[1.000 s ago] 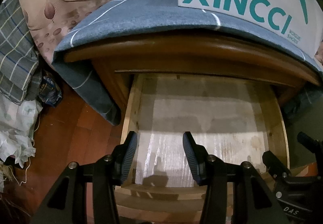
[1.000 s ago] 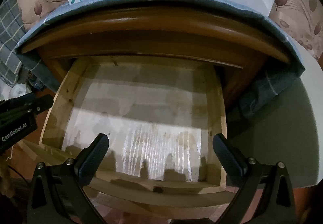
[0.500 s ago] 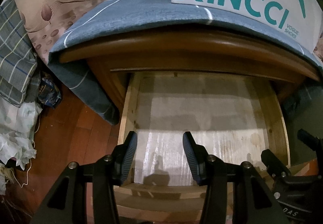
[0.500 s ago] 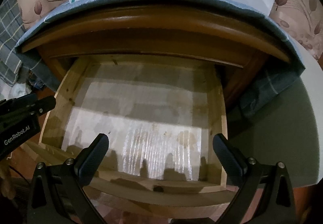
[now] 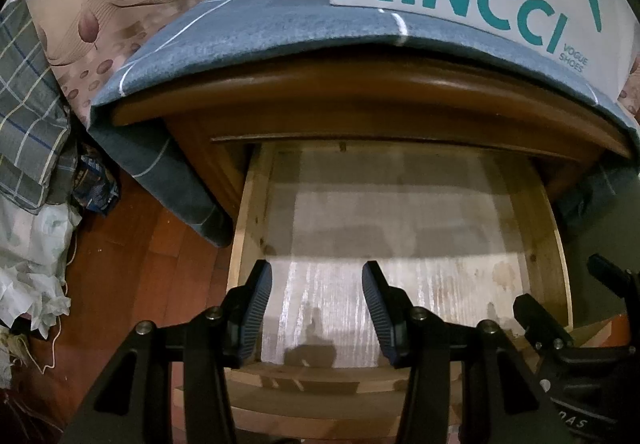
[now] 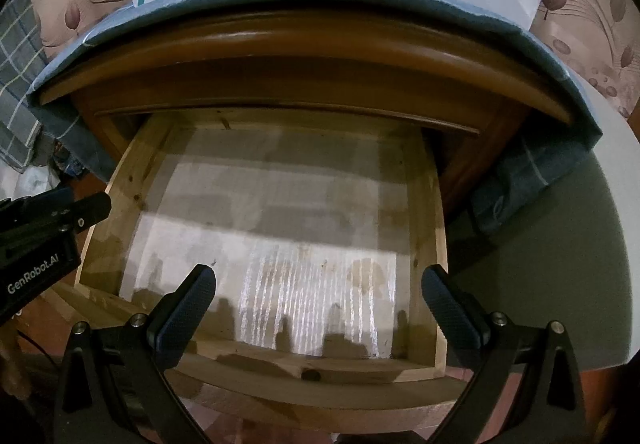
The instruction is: Take underwear out of drawer
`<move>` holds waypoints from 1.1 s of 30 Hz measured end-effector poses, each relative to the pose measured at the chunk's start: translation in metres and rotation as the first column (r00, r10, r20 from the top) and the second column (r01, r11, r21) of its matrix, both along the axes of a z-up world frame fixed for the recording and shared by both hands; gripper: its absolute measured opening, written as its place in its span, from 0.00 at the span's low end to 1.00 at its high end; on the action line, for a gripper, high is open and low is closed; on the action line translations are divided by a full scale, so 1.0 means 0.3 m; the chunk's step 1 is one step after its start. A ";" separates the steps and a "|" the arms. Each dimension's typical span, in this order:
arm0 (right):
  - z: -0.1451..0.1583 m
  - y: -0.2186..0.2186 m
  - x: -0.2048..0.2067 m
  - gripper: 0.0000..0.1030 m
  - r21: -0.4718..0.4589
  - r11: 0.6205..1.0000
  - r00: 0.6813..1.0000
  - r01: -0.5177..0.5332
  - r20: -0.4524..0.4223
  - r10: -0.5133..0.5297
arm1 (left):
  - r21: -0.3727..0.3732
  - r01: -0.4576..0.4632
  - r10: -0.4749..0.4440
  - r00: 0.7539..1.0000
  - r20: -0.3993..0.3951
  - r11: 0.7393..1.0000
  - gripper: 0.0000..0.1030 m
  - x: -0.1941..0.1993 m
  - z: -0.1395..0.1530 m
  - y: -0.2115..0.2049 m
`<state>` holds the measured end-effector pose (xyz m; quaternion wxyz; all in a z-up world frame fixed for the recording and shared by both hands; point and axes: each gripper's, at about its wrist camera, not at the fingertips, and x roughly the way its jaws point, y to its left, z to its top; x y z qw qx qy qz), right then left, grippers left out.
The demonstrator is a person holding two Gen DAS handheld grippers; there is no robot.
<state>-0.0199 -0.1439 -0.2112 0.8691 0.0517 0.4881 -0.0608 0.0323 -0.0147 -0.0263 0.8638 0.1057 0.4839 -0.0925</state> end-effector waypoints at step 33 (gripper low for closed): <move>0.005 0.005 -0.001 0.99 -0.019 1.000 1.000 -0.001 0.001 0.001 | 0.012 0.016 -0.016 1.000 -0.020 1.000 0.47 -0.005 -0.012 -0.008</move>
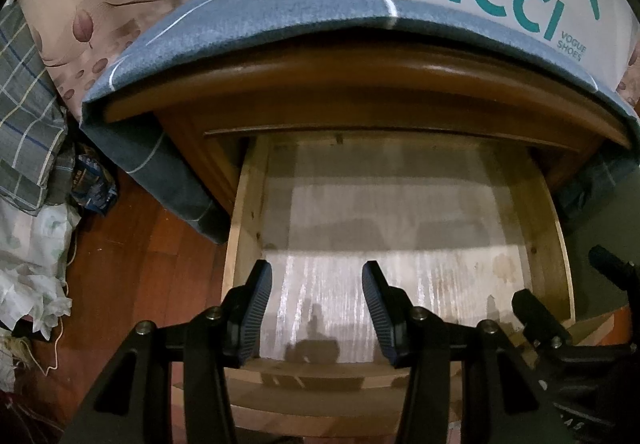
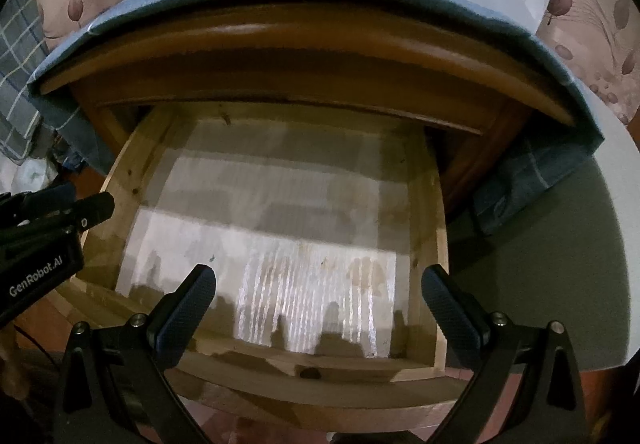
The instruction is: Take underwear out of drawer
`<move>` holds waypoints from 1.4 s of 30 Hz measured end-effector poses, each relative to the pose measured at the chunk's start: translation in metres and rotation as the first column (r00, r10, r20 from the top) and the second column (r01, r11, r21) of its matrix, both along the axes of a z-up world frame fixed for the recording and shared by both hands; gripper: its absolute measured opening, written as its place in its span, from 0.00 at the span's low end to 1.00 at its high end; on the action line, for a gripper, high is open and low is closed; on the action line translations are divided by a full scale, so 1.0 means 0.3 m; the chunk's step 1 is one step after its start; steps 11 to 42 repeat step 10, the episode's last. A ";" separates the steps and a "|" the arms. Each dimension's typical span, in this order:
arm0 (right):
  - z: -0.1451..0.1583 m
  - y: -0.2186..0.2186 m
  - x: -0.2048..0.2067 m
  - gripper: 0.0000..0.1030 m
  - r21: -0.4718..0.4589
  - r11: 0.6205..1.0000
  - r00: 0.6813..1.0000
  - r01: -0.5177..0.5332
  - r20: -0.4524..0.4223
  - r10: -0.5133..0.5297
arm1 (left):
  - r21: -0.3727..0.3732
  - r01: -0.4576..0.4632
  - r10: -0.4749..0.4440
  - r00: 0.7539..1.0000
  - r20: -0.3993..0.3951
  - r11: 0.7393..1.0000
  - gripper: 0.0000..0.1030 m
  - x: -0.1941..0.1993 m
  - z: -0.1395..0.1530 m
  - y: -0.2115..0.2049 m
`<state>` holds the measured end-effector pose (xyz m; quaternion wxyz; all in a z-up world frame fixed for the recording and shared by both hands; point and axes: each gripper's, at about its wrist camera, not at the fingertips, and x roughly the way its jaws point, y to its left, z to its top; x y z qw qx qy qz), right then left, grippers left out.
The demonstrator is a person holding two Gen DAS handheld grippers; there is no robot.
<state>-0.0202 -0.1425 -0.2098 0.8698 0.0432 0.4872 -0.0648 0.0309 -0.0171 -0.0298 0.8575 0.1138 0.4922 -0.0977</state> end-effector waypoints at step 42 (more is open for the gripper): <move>-0.002 0.002 0.001 0.99 0.003 1.000 1.000 -0.011 -0.006 0.011 | -0.016 0.006 -0.006 1.000 -0.003 1.000 0.47 -0.001 0.003 0.010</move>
